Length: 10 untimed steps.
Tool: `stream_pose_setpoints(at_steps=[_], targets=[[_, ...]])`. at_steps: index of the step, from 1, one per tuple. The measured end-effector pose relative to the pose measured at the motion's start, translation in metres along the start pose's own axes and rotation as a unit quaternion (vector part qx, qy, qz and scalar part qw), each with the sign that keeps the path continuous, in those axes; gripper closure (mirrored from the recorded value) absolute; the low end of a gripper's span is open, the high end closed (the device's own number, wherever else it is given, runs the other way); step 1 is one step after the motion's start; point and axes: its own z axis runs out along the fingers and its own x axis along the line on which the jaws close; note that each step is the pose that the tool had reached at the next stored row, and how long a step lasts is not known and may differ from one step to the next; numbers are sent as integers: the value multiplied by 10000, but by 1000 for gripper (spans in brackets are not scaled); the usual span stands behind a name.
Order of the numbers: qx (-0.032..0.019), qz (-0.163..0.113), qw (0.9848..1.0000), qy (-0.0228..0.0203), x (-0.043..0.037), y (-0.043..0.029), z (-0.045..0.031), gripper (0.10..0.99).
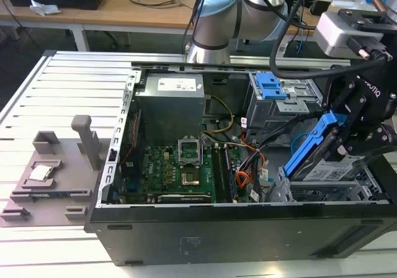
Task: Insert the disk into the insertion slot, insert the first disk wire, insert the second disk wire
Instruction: 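Insert the disk into the insertion slot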
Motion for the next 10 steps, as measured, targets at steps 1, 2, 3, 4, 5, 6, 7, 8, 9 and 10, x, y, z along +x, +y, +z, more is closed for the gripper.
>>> stream_pose_setpoints(at_steps=[1,2,3,4,5,6,7,8,9,10], targets=[[0,0,10000,0,0,0,1,722],[0,0,10000,0,0,0,1,722],[2,-3,10000,-7,-1,-3,7,710],[0,-2,10000,-4,-1,-2,5,647],[0,-1,10000,-1,-1,-1,2,647],[0,0,10000,-1,0,0,3,647],[0,0,10000,-1,0,0,3,647],[0,0,10000,0,0,0,2,647],[0,0,10000,-1,0,0,3,647],[0,0,10000,-1,0,0,3,647]])
